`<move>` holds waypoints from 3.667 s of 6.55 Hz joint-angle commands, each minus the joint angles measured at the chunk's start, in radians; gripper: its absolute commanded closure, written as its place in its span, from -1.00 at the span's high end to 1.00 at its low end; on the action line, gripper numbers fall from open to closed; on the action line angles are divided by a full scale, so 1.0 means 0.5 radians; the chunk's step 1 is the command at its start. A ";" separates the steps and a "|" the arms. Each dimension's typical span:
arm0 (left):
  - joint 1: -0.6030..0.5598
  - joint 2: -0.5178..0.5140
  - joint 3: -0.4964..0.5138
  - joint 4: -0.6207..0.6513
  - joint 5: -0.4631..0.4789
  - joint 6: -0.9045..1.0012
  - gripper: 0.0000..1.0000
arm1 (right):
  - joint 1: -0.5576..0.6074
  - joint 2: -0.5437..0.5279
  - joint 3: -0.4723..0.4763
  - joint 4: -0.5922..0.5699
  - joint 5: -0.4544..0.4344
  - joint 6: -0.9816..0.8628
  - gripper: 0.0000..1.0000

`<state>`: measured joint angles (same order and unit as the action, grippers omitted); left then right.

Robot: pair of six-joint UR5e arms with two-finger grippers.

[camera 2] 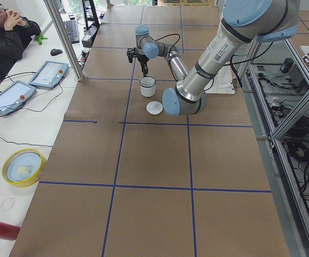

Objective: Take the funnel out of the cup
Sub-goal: 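Reach the left gripper down to the clear glass funnel in the white mug, then grasp the glass funnel with the left gripper and lift it out of the mug, then carry the glass funnel farther from the robot and set it down with the left gripper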

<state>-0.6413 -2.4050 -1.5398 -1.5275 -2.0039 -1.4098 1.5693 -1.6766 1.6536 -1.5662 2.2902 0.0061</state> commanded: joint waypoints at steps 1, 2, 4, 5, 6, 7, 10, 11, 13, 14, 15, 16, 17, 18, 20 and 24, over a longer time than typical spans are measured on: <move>-0.003 0.012 -0.010 0.002 0.001 0.006 -0.06 | 0.000 0.000 0.000 0.000 0.000 0.000 1.00; 0.000 0.012 -0.022 0.008 0.001 0.006 -0.66 | 0.000 0.000 0.000 0.000 0.000 0.000 1.00; -0.003 0.012 -0.062 0.021 0.001 0.006 -1.00 | 0.000 0.000 0.000 0.000 0.000 0.000 1.00; -0.009 0.012 -0.102 0.039 0.001 0.006 -1.00 | 0.000 0.000 0.000 0.000 0.000 0.000 1.00; -0.024 0.006 -0.223 0.149 0.004 0.006 -1.00 | 0.000 0.000 0.000 0.000 0.000 0.000 1.00; -0.055 -0.001 -0.410 0.320 0.016 0.006 -1.00 | 0.000 0.000 0.000 0.000 0.000 0.000 1.00; -0.251 -0.025 -0.725 0.454 0.215 -0.393 -1.00 | 0.000 0.000 0.000 0.000 0.000 0.000 1.00; -0.267 -0.013 -0.725 0.314 0.465 -0.687 -1.00 | 0.000 0.000 0.000 0.000 0.000 0.000 1.00; -0.291 0.140 -0.551 -0.421 0.980 -1.396 -1.00 | 0.000 0.000 0.000 0.000 0.000 0.000 1.00; -0.297 0.147 -0.322 -0.606 1.165 -1.636 -1.00 | 0.000 0.000 0.000 0.000 0.000 0.000 1.00; -0.297 0.189 -0.040 -0.930 1.328 -1.833 -1.00 | 0.000 0.000 0.000 0.000 0.000 0.000 1.00; -0.297 0.238 0.215 -1.249 1.445 -1.904 -1.00 | 0.000 0.000 0.000 0.000 0.000 0.000 1.00; -0.291 0.406 0.296 -1.532 1.464 -1.902 -1.00 | 0.000 0.000 0.000 0.000 0.000 0.000 1.00; -0.267 0.486 0.409 -1.696 1.468 -1.896 -1.00 | 0.000 0.000 0.000 0.000 0.000 0.000 1.00; -0.190 0.487 0.584 -1.899 1.675 -1.902 -1.00 | 0.000 0.000 0.000 0.000 0.000 0.000 1.00; -0.144 0.487 0.616 -1.894 1.655 -1.868 -1.00 | 0.000 0.000 0.000 0.000 0.000 0.000 1.00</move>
<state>-0.7203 -2.1614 -1.2363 -2.4748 -1.1718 -2.3485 1.5692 -1.6766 1.6536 -1.5662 2.2902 0.0062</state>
